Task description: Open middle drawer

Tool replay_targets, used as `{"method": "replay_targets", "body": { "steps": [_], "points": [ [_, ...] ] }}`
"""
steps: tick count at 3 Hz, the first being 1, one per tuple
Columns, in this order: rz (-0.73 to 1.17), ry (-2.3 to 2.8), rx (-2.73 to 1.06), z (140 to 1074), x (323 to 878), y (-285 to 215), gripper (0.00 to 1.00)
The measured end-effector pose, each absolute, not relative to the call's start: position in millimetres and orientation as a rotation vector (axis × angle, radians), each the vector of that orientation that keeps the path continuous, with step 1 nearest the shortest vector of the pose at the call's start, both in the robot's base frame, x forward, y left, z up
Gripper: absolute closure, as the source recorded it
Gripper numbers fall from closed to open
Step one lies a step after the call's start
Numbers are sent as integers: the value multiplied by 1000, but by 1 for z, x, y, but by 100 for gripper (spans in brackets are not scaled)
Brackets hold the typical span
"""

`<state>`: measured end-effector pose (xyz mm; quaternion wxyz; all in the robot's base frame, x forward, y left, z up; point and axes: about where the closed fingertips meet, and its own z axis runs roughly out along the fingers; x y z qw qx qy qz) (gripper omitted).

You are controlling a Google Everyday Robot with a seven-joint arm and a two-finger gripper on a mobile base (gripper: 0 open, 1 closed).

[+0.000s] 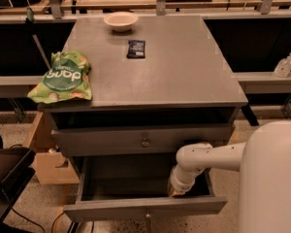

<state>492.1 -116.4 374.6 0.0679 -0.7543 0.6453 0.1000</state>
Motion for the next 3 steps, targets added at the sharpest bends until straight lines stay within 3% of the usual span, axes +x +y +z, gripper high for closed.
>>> {"method": "replay_targets", "body": {
  "steps": [1, 3],
  "points": [
    [492, 1933, -2313, 376, 454, -113, 100],
    [483, 1949, -2312, 371, 433, -109, 100]
  ]
}}
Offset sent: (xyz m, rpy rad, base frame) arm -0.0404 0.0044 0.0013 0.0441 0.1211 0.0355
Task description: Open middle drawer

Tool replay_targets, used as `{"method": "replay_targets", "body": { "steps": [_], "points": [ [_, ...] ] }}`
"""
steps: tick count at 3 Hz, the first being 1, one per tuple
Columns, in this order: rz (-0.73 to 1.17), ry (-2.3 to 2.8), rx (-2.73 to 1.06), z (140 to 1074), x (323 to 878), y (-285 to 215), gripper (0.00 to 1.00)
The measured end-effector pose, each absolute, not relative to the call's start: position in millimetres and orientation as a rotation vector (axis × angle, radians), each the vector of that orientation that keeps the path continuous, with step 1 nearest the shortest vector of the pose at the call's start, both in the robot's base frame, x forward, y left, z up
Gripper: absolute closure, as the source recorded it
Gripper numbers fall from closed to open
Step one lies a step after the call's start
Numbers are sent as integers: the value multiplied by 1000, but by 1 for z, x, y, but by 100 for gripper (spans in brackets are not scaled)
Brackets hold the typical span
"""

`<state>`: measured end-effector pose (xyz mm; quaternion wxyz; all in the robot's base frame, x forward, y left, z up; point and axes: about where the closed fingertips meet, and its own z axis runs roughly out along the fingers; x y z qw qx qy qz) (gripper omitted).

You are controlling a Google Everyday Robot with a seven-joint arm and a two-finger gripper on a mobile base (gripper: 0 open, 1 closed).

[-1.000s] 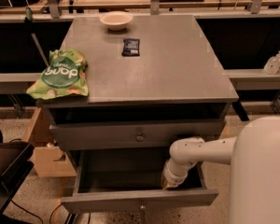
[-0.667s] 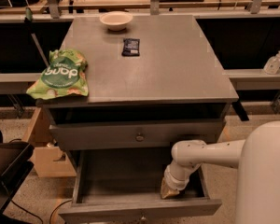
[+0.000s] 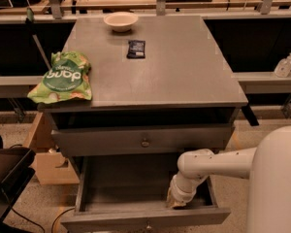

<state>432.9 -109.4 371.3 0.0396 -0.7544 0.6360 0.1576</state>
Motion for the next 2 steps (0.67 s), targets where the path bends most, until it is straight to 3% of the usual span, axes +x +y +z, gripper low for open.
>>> {"method": "replay_targets", "body": {
  "steps": [2],
  "points": [
    [518, 1987, -2327, 373, 397, -109, 100]
  ]
}}
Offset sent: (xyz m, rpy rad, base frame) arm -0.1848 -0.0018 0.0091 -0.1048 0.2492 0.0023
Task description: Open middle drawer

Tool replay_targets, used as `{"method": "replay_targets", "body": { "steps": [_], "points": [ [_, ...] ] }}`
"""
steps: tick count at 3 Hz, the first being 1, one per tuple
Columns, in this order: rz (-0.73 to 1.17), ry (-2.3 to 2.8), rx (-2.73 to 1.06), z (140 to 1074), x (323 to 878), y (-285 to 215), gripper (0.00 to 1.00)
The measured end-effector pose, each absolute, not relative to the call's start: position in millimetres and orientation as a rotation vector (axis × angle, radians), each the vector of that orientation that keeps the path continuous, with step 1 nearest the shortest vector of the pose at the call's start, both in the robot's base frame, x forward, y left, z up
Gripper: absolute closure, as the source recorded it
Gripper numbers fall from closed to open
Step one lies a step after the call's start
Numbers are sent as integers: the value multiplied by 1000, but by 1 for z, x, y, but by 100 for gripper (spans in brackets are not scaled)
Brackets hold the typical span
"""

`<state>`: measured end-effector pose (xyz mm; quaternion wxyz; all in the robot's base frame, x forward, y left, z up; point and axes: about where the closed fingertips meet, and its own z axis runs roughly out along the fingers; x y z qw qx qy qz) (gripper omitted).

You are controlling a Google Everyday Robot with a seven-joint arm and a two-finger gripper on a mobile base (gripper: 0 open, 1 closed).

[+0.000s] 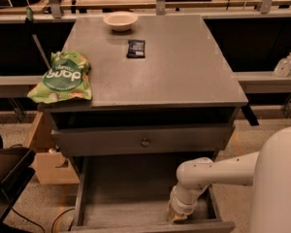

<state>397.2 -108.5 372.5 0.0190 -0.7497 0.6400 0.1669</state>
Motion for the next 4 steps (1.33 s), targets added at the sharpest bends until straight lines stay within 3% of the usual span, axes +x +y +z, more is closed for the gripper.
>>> {"method": "replay_targets", "body": {
  "steps": [3, 4],
  "points": [
    [647, 1974, -2379, 371, 360, -107, 100],
    [795, 1896, -2449, 374, 329, -102, 100]
  ]
}}
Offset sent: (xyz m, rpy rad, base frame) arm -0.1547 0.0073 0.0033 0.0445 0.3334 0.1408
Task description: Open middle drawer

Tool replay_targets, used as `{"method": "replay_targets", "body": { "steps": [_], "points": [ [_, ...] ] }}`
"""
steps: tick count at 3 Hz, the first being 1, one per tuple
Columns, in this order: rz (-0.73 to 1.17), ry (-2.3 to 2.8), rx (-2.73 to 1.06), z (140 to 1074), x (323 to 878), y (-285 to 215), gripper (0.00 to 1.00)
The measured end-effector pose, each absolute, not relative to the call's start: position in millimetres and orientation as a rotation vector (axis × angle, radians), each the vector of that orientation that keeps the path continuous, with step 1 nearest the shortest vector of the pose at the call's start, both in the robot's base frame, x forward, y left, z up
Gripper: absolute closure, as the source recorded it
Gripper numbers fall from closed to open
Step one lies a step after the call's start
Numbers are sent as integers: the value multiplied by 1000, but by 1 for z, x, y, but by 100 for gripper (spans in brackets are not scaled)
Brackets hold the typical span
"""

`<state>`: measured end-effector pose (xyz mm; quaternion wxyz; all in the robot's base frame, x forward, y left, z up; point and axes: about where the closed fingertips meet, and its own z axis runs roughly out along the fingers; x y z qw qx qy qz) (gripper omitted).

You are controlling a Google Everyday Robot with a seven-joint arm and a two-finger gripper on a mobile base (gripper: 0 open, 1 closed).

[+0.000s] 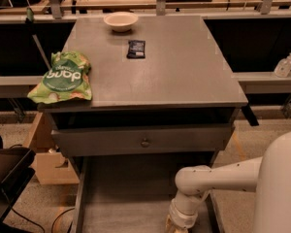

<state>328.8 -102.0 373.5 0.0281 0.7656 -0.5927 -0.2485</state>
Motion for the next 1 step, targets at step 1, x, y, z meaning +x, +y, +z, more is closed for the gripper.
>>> {"method": "replay_targets", "body": {
  "steps": [1],
  "points": [
    [-767, -1829, 2363, 374, 329, -102, 100]
  ]
}}
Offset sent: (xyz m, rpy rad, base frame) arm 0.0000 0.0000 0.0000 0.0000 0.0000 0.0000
